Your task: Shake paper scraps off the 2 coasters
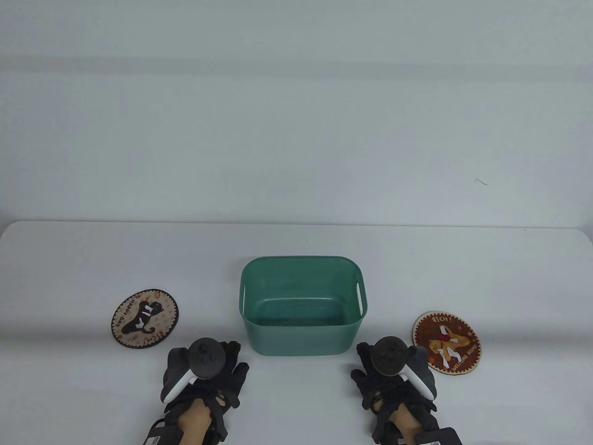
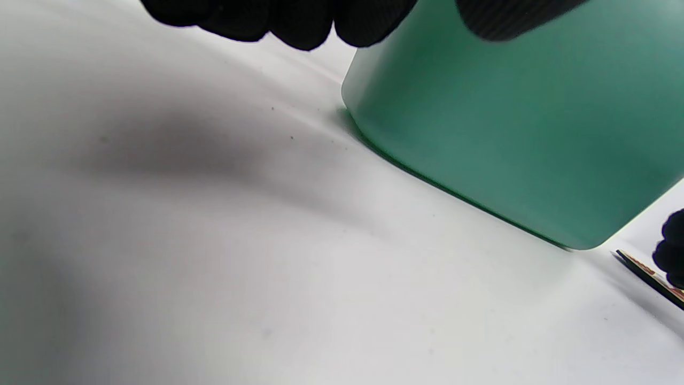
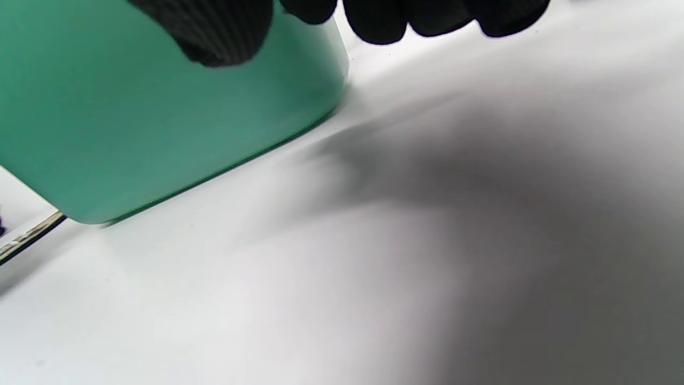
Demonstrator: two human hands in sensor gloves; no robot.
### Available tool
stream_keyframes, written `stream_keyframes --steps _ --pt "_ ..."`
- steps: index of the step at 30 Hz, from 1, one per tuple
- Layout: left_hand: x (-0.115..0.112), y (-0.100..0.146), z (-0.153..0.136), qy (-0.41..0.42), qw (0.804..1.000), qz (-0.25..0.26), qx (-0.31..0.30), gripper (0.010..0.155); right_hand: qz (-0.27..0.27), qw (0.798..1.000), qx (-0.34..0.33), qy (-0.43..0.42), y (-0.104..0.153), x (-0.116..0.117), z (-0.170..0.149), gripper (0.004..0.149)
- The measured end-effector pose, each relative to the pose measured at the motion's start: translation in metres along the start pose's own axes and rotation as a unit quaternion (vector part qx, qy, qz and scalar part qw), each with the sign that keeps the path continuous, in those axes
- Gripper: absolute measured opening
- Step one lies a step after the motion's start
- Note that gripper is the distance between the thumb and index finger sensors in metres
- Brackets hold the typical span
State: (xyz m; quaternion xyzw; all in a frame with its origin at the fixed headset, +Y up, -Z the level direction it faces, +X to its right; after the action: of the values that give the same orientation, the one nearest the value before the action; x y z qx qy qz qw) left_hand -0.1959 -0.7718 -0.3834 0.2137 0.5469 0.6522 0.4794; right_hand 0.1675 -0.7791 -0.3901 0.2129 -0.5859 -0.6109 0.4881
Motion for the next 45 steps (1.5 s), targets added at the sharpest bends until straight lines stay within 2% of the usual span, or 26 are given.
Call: stream_keyframes --steps 15,18,20,27,29,34,36,40,45 --pt "-0.001 -0.002 0.0 0.012 1.0 -0.006 -0.004 0.066 0.006 1.0 0.002 -0.003 0.0 -0.002 -0.001 0.064" --pt "0.0 -0.002 0.0 0.015 1.0 -0.005 -0.004 0.065 -0.004 1.0 0.003 -0.011 0.002 -0.013 -0.002 0.063" --pt "0.001 -0.001 0.001 0.018 1.0 -0.001 -0.006 0.065 -0.032 0.999 0.004 -0.021 0.006 -0.026 -0.005 0.062" --pt "0.004 0.0 0.003 0.027 1.0 0.008 -0.012 0.065 -0.172 0.983 0.027 -0.065 0.036 -0.098 -0.04 0.062" --pt "0.003 0.0 0.003 0.035 0.999 0.007 -0.014 0.065 -0.216 0.971 0.049 -0.092 0.046 -0.118 -0.062 0.062" --pt "0.004 0.0 0.005 0.046 0.999 0.014 -0.023 0.064 -0.296 0.932 0.129 -0.163 0.062 -0.14 -0.12 0.058" --pt "0.004 -0.001 0.006 0.054 0.998 0.016 -0.027 0.064 -0.294 0.929 0.164 -0.155 0.062 -0.14 -0.14 0.058" --pt "0.005 -0.002 0.006 0.06 0.998 0.015 -0.029 0.064 -0.255 0.933 0.224 -0.121 0.055 -0.133 -0.172 0.06" --pt "0.005 -0.004 0.004 0.078 0.996 0.015 -0.03 0.064 -0.174 0.942 0.28 -0.062 0.04 -0.12 -0.194 0.07"
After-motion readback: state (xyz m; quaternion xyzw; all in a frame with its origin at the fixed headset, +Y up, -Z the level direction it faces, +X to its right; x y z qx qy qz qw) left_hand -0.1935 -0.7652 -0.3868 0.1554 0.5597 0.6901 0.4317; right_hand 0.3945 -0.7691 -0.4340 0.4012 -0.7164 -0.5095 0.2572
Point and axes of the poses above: the tracker on the back of each hand, its own z axis roughly to the thumb side, its own y axis roughly from the fingertips to the wrist, x = y × z, the point moved 3 cm from there along -y, roughly from the wrist to the fingertips, and after that the axes turned 14 degrees about -x, right-handed, at the moved point
